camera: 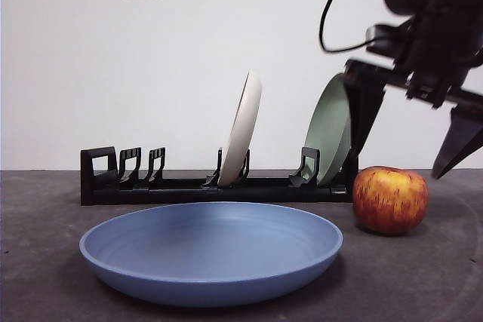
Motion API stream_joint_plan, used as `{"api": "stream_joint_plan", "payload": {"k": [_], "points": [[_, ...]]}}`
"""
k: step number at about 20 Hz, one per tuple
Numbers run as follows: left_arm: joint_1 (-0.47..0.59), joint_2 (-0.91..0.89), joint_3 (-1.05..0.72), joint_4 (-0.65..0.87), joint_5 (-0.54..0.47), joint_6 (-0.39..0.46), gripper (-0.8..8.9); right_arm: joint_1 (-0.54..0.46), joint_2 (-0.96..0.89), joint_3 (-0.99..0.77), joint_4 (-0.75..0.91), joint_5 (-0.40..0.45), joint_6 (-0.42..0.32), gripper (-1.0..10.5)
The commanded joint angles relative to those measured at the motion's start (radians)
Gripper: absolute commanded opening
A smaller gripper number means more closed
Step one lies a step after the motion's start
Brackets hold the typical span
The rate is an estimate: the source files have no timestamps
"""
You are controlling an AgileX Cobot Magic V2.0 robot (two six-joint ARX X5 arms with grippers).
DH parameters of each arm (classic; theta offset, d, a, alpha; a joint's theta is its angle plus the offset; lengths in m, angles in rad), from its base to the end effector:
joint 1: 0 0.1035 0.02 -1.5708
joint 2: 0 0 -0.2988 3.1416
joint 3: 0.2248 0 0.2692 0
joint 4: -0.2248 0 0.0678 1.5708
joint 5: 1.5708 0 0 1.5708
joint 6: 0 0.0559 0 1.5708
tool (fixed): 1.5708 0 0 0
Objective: Take the blue plate from the plate rack,put the plate on the table,take the apple from the table,put the apple in the plate
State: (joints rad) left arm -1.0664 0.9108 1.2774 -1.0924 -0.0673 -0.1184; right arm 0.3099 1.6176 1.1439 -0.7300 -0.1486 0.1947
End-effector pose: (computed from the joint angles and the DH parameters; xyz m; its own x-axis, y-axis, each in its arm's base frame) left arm 0.0771 -0.1319 0.4076 0.4195 -0.6208 -0.6622 0.8053 0.5912 -0.0440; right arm 0.3204 0.1113 0.2208 0.2929 0.2492 -0.9231 -0.1736 0.9632 0.2050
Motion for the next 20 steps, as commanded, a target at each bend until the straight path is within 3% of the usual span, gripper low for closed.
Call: {"api": "stream_joint_plan", "payload": {"k": [1, 4, 7, 9, 10, 17, 20], "points": [[-0.001, -0.032, 0.0, -0.089, -0.112, -0.054, -0.08, 0.008, 0.052, 0.015, 0.007, 0.003, 0.003, 6.3], [-0.001, -0.059, 0.0, -0.198, -0.238, -0.115, -0.08, 0.025, 0.091, 0.015, 0.022, 0.011, 0.004, 5.9], [-0.001, -0.084, 0.0, -0.224, -0.267, -0.142, -0.08, 0.032, 0.115, 0.015, 0.013, 0.009, 0.018, 3.0], [-0.001, -0.095, 0.0, -0.224, -0.267, -0.145, -0.08, 0.034, 0.114, 0.015, 0.008, 0.01, 0.04, 0.3], [-0.001, -0.097, 0.0, -0.224, -0.267, -0.145, -0.08, 0.037, 0.113, 0.015, 0.008, 0.011, 0.042, -0.2], [-0.001, -0.101, 0.0, -0.224, -0.267, -0.144, -0.08, 0.052, 0.062, 0.098, -0.162, 0.01, 0.027, -0.1], [-0.001, -0.101, 0.0, -0.224, -0.275, -0.134, -0.04, 0.103, 0.005, 0.17, -0.268, -0.002, 0.039, 0.0]]}}
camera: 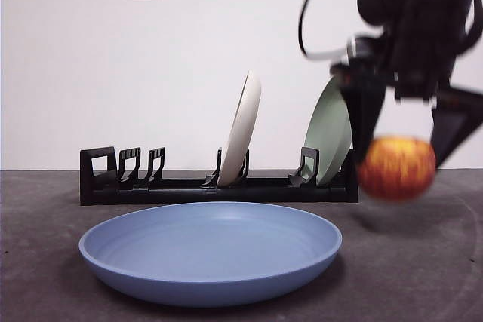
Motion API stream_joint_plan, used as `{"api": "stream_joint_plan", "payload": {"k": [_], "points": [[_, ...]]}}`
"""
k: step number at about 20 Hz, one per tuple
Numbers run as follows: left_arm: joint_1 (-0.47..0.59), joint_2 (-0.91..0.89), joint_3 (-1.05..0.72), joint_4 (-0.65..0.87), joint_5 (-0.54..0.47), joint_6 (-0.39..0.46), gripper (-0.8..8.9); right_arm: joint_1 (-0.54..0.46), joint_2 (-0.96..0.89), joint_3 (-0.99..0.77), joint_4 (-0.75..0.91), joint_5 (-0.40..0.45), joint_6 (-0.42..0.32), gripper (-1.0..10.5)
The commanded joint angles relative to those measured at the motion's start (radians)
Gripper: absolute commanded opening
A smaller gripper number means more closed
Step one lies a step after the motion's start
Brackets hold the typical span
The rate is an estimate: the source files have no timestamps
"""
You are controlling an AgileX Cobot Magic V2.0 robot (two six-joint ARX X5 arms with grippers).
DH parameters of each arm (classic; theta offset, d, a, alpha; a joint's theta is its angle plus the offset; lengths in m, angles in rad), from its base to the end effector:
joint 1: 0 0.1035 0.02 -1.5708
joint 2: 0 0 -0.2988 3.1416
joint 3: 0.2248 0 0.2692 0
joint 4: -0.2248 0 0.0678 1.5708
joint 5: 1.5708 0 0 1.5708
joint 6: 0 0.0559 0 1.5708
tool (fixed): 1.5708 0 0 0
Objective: Take the blue plate from the plate rack,put the plate on the table,take the apple from the table,put the apple in the plate
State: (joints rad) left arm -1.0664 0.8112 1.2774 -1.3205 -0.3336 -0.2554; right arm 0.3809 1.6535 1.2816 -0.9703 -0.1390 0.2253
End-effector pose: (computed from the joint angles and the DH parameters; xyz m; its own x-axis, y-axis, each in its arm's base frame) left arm 0.0648 -0.0795 0.4008 0.5866 -0.3850 -0.7125 0.6077 0.7908 0.0730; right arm 0.3117 0.1332 0.2419 0.1568 0.2121 -0.9646 -0.1853 0.9657 0.1822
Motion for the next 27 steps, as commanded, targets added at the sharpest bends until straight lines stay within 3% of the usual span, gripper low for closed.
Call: {"api": "stream_joint_plan", "payload": {"k": [1, 9, 14, 27], "points": [[-0.001, -0.002, 0.0, 0.004, -0.01, 0.011, -0.04, 0.06, -0.048, 0.049, -0.039, -0.011, 0.012, 0.0], [-0.001, 0.0, 0.0, 0.004, -0.058, 0.029, -0.04, 0.367, -0.053, 0.064, 0.129, 0.006, 0.113, 0.0], [-0.001, 0.0, 0.0, 0.004, -0.06, 0.031, -0.04, 0.492, -0.031, 0.064, 0.169, 0.102, 0.117, 0.0], [-0.001, 0.0, 0.0, 0.004, -0.059, 0.031, -0.04, 0.543, 0.163, 0.063, 0.21, 0.14, 0.113, 0.0]]}}
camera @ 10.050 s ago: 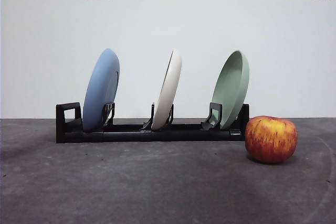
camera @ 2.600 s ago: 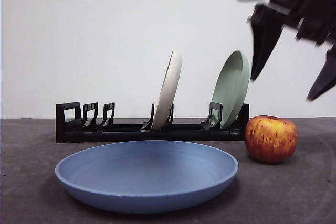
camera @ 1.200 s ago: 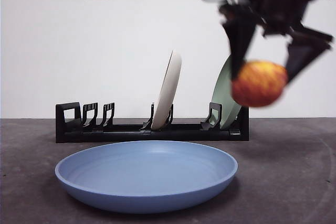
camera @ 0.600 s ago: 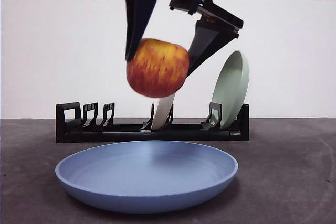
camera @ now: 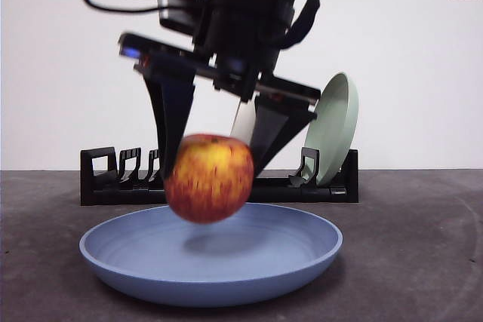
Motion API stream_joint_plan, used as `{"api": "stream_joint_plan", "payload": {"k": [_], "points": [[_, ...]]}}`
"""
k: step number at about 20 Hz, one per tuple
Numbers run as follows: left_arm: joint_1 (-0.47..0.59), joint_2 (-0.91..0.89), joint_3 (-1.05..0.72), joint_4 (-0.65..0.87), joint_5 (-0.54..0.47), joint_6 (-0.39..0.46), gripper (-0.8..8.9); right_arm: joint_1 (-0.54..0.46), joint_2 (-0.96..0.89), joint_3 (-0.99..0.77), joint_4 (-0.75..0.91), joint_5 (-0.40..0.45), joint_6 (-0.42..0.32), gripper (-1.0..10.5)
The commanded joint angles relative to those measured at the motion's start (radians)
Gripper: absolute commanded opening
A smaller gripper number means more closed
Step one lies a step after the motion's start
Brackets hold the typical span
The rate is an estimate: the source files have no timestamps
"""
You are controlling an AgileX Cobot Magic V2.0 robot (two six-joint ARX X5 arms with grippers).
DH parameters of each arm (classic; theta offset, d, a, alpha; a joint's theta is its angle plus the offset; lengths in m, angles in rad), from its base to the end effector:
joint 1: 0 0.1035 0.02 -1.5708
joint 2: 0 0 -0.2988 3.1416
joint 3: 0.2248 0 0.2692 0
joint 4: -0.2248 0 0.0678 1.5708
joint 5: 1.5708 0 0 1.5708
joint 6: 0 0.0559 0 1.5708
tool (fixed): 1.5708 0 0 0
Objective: Take the blue plate from the plate rack,put the plate on the table,take the apple from the table,put the apple in the plate
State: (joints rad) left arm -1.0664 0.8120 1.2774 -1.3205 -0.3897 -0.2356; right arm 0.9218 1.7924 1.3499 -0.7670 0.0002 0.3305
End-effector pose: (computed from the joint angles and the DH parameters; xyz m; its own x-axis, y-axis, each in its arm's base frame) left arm 0.0671 -0.0776 0.4015 0.6259 -0.3478 -0.6981 0.5852 0.8011 0.1256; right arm 0.2371 0.3125 0.2211 0.2138 0.2815 -0.9354 -0.5701 0.8136 0.1145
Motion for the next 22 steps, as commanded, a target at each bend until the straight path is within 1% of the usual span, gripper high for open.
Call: {"api": "stream_joint_plan", "payload": {"k": [1, 5, 8, 12, 13, 14, 15, 16, 17, 22], "points": [[-0.001, 0.0, 0.0, 0.004, -0.003, 0.011, -0.04, 0.002, 0.037, -0.005, 0.008, 0.001, 0.007, 0.0], [-0.001, 0.0, 0.0, 0.004, 0.004, 0.01, -0.04, 0.002, 0.058, -0.006, 0.006, 0.001, 0.008, 0.1], [-0.001, 0.0, 0.0, 0.004, 0.003, 0.01, -0.04, 0.002, 0.058, -0.006, 0.013, 0.002, 0.008, 0.9], [-0.001, 0.0, 0.0, 0.004, 0.004, 0.01, -0.04, 0.002, 0.058, -0.006, 0.004, 0.001, 0.008, 1.1], [-0.001, 0.0, 0.0, 0.004, 0.004, 0.01, -0.04, 0.002, 0.058, -0.006, 0.001, 0.001, 0.008, 1.6], [-0.001, 0.0, 0.0, 0.004, 0.004, 0.01, -0.04, 0.002, 0.058, -0.006, -0.005, 0.001, 0.01, 2.8], [-0.001, 0.0, 0.0, 0.004, 0.004, 0.01, -0.04, 0.002, 0.058, -0.006, -0.014, 0.001, 0.011, 4.3], [-0.001, 0.0, 0.0, 0.004, 0.004, 0.01, -0.04, 0.002, 0.058, -0.006, -0.022, 0.001, 0.01, 5.5], [-0.001, 0.0, 0.0, 0.004, 0.004, 0.01, -0.04, 0.002, 0.058, -0.006, -0.023, 0.001, 0.01, 5.8], [-0.001, 0.0, 0.0, 0.004, 0.004, 0.01, -0.04, 0.004, 0.032, 0.0, -0.036, 0.0, 0.005, 5.8]]}}
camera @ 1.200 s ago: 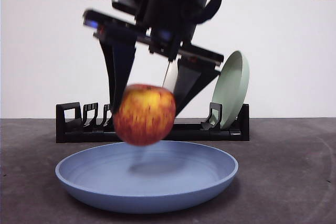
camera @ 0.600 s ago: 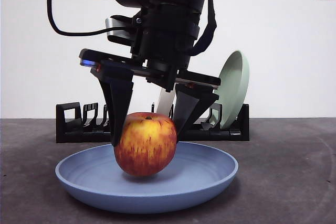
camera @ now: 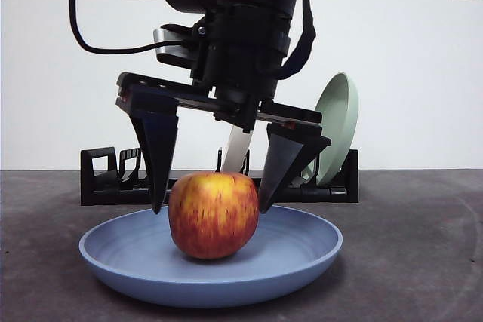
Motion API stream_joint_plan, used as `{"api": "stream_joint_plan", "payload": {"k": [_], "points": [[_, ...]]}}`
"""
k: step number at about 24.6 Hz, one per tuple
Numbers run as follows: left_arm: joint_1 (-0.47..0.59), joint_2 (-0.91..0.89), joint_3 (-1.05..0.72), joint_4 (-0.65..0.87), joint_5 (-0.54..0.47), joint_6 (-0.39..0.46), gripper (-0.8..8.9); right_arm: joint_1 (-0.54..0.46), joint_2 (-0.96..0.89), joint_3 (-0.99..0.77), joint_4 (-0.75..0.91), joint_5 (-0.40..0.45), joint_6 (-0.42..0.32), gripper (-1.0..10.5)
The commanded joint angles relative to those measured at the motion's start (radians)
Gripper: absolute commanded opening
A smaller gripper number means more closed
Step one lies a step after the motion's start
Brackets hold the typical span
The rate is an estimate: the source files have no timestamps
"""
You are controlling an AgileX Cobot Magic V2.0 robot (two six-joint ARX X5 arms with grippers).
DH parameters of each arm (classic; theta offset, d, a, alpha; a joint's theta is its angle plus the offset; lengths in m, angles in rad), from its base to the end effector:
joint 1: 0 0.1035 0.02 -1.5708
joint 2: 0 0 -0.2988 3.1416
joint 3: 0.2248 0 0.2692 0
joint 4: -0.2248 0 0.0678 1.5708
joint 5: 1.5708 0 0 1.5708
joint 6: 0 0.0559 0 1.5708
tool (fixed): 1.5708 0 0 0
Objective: Take the blue plate from the plate rack,put the plate on the table,take the apple from the table,put the apple in the plate
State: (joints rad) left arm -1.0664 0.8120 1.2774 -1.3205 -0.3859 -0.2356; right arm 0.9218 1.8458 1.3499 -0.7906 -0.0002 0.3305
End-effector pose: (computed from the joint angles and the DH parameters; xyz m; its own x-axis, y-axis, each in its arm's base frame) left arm 0.0670 -0.0778 0.4015 0.6233 -0.3503 -0.6991 0.5875 0.7998 0.1230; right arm 0.2388 0.3149 0.2002 0.1694 0.2236 -0.9599 -0.5653 0.8198 0.0912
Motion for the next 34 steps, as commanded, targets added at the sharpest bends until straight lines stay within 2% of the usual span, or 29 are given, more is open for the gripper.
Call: {"api": "stream_joint_plan", "payload": {"k": [1, 5, 7, 8, 10, 12, 13, 19, 23, 30, 34], "points": [[-0.001, 0.0, 0.0, 0.004, 0.0, 0.01, -0.04, 0.004, -0.05, 0.008, -0.028, 0.0, 0.003, 5.8], [-0.001, 0.0, 0.0, 0.004, 0.0, 0.01, -0.04, 0.016, -0.238, 0.052, -0.106, 0.002, 0.007, 5.6], [-0.001, 0.0, 0.0, 0.003, 0.0, 0.009, -0.04, 0.021, -0.357, 0.086, -0.161, 0.03, 0.007, 5.4], [-0.001, 0.0, 0.0, 0.004, 0.0, 0.003, -0.04, 0.021, -0.417, 0.101, -0.185, 0.053, 0.007, 4.7], [-0.001, 0.0, 0.0, 0.003, 0.001, 0.001, -0.04, 0.021, -0.528, 0.134, -0.241, 0.123, 0.003, 2.6], [-0.001, 0.001, 0.0, 0.004, 0.0, -0.001, -0.04, 0.021, -0.617, 0.163, -0.292, 0.189, -0.002, -0.3], [-0.001, 0.004, 0.0, 0.004, 0.0, -0.001, -0.04, 0.021, -0.654, 0.175, -0.312, 0.222, -0.005, 0.0], [-0.001, 0.039, 0.0, 0.004, 0.0, -0.001, -0.04, 0.021, -0.881, 0.269, -0.415, 0.366, -0.012, 0.0], [-0.001, 0.09, 0.0, 0.004, 0.0, -0.001, -0.04, 0.021, -0.922, 0.343, -0.441, 0.472, -0.008, 0.0], [0.02, 0.117, 0.0, 0.051, 0.0, 0.0, -0.04, 0.021, -0.919, 0.414, -0.584, 0.473, -0.01, 0.0], [0.139, 0.105, 0.0, 0.113, 0.005, 0.0, -0.04, 0.021, -0.919, 0.414, -0.584, 0.473, -0.009, 0.0]]}}
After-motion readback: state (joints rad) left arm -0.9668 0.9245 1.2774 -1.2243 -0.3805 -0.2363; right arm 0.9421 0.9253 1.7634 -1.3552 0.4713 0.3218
